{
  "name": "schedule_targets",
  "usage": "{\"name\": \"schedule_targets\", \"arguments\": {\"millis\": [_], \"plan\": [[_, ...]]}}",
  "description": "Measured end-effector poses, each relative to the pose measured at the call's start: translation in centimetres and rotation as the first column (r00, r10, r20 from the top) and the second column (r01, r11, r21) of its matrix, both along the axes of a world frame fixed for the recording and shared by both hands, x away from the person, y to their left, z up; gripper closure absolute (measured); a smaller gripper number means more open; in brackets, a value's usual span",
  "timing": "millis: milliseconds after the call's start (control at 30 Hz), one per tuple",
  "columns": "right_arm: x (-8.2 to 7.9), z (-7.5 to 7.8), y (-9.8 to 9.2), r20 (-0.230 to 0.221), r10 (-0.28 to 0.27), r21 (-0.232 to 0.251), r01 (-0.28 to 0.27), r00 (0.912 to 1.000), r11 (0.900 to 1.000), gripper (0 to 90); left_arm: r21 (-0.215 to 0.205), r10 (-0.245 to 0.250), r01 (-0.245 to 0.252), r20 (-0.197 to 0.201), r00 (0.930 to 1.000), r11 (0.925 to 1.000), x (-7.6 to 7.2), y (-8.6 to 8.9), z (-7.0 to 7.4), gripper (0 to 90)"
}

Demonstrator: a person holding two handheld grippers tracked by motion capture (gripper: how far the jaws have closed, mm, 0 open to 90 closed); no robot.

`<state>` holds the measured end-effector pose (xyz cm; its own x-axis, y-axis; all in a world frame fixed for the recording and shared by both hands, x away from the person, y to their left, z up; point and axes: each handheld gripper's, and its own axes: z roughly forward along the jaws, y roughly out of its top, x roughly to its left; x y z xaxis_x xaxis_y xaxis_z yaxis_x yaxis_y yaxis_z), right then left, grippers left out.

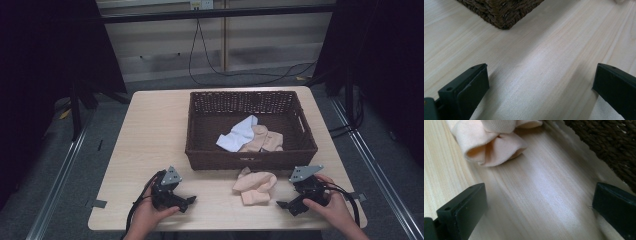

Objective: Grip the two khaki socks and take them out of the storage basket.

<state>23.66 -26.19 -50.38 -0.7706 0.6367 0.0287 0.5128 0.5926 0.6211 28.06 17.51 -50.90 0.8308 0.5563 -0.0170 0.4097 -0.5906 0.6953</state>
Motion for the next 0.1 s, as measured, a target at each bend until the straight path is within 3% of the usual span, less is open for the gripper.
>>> {"name": "schedule_targets", "arguments": {"millis": [100], "plan": [[-0.02,-0.02,-0.01,0.002,0.000,0.002,0.000,1.0000,1.000,0.0,-0.001,-0.001,0.001,0.001,1.0000,1.0000,0.01,0.00,-0.01,0.0]]}}
